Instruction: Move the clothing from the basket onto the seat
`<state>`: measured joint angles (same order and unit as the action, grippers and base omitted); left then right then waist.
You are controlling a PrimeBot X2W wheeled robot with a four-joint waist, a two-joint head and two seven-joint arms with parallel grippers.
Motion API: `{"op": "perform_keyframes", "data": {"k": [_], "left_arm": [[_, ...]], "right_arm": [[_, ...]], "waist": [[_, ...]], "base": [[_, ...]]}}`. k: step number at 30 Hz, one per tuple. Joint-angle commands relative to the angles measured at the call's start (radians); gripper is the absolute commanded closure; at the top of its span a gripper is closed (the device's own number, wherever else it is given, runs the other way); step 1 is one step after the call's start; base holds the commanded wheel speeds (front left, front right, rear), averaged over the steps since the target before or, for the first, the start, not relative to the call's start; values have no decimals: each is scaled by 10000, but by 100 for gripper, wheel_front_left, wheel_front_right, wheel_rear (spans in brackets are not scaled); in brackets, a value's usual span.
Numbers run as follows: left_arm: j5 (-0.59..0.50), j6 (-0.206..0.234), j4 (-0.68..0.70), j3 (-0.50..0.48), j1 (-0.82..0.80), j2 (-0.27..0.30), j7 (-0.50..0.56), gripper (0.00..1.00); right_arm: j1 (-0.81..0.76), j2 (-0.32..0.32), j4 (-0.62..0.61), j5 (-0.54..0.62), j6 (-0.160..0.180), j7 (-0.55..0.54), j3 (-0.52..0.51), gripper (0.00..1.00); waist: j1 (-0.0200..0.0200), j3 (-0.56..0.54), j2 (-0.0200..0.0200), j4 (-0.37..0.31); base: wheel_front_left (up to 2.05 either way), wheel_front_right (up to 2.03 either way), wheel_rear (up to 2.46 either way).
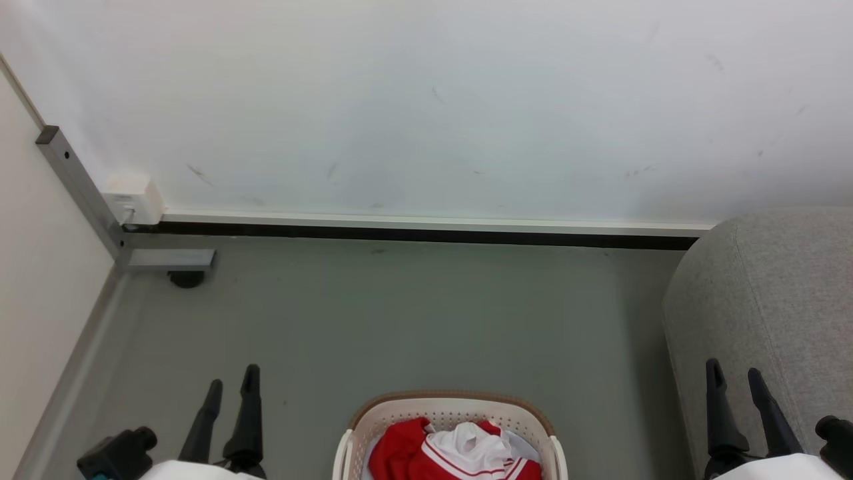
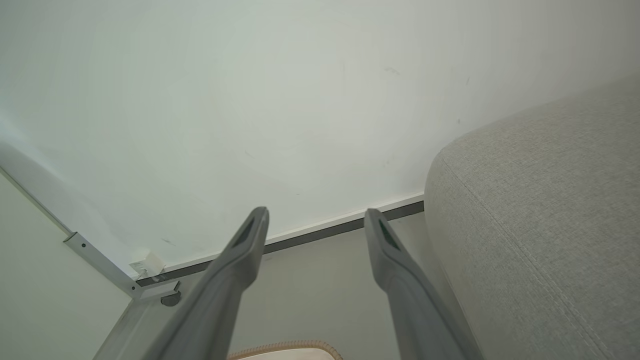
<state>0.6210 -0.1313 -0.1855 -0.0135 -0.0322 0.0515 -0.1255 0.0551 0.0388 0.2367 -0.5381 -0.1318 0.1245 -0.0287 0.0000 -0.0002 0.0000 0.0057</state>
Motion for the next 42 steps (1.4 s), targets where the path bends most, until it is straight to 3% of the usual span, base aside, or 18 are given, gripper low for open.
{"op": "perform_keyframes", "data": {"k": [1,26,42], "left_arm": [[-409,30,129,7,6,134,-90,0],[-3322,267,459,471,139,450,-708,0],[-4193,196,141,539,193,472,-1028,0]], "right_arm": [[121,111,-30,330,10,107,33,0],[43,132,367,2919,15,733,42,0],[-101,140,595,3461,17,1039,69,0]], "waist": [[0,2,0,-10],[0,45,0,70],[0,41,0,70]], "base": [[0,0,0],[0,0,0],[0,0,0]]}}
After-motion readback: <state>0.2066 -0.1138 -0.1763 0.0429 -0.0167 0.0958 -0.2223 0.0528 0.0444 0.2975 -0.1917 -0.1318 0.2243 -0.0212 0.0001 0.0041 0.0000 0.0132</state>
